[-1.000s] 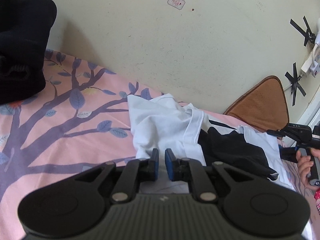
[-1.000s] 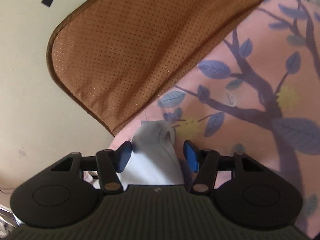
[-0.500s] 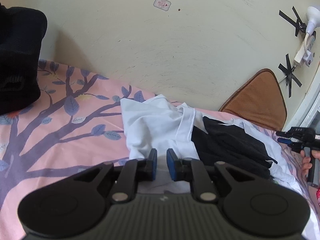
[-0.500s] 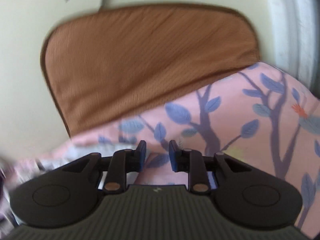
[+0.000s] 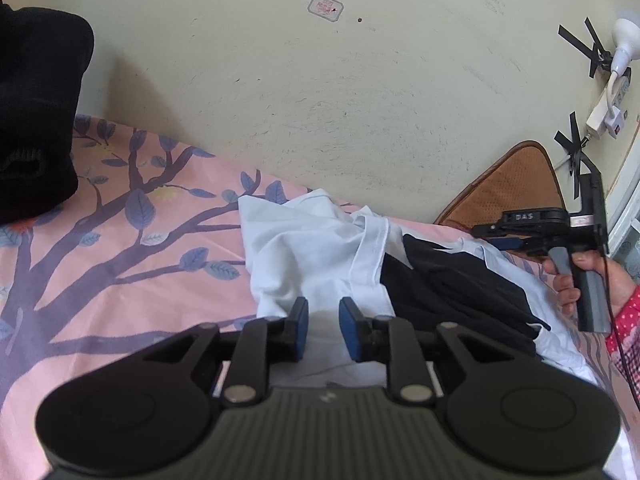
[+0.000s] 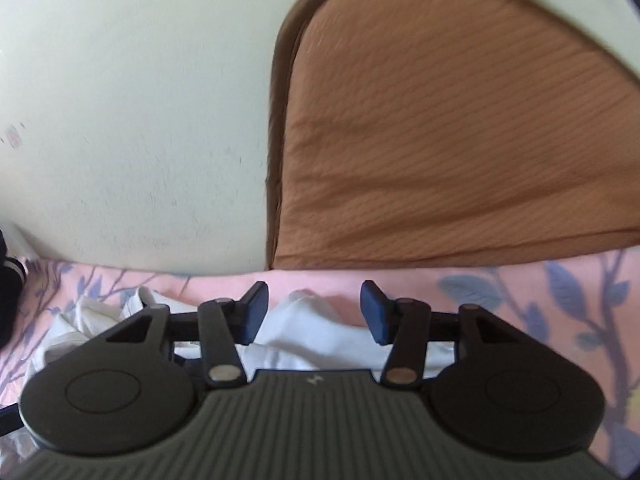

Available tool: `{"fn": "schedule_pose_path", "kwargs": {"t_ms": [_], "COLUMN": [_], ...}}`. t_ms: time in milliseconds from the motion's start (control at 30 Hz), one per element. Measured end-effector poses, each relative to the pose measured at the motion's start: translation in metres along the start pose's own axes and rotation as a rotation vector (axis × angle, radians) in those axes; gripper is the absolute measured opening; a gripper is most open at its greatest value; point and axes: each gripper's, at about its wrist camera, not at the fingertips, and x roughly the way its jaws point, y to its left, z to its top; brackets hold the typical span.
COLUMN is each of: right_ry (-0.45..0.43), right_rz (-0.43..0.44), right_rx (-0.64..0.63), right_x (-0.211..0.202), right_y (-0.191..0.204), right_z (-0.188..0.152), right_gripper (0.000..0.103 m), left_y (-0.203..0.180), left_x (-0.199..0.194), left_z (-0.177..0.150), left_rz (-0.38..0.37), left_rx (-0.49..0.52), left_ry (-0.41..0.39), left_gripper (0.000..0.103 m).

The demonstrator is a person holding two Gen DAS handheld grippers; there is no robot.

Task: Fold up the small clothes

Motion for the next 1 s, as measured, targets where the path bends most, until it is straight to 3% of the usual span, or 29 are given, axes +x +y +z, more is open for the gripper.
{"fn": "schedule_pose_path", "kwargs": {"t_ms": [33,67,100,167,333,500,633,800,900,1000], "right_ry": [0.026,0.057,0.07,0.036,-0.128,-0.206,-0.203,-0.165,-0.087,-0.091], "right_rz": [0.003,0.013,-0.008,-0.003,0.103,0.17,0.22,0.212,0.256,0.377], "right_rx": [-0.005,-0.019,-0.059,-0.124,-0.158,-0.359,-0.424,-0.462,-0.413,-0.278], "right_x": [0.007,0.011,0.013,0.001,-0.082,-0.171,-0.215,-0.241,-0.234,-0.24], "right_y": [0.004,0.008,0.015,0.025,0.035,0.069,0.081,0.083,0.079,0.07], "right_z": [-0.002,-0.005,-0.008,-0.012,-0.021,-0.078,-0.156,-0.259,-0.277,-0.244], "right_gripper": [0.053,0.046,0.026,0.008,0.007,0.007,0.007,0.008,0.012,0.016], "left_y": [0.0,-0.001,-0.001,-0.001,0.007,0.029,0.047,0.043,0.037,0.034], "left_x": [0.0,0.0,0.0,0.001,-0.003,-0.017,-0.05,-0.096,-0.108,-0.111], "left_z": [0.0,0.0,0.0,0.0,0.001,0.005,0.011,0.005,-0.005,-0.019], "left_rz": [-0.004,-0.005,-0.002,-0.002,-0.022,-0.087,-0.159,-0.134,-0.124,-0.13], "left_rx": [0.002,0.004,0.005,0.002,-0.036,-0.169,-0.303,-0.239,-0.203,-0.2], "left_ry": [0.0,0.0,-0.002,-0.002,-0.021,-0.051,-0.084,-0.094,-0.08,-0.076], "left_gripper": [0.019,0.019,0.019,0.019,0.019,0.031,0.033,0.045,0.046,0.046]}}
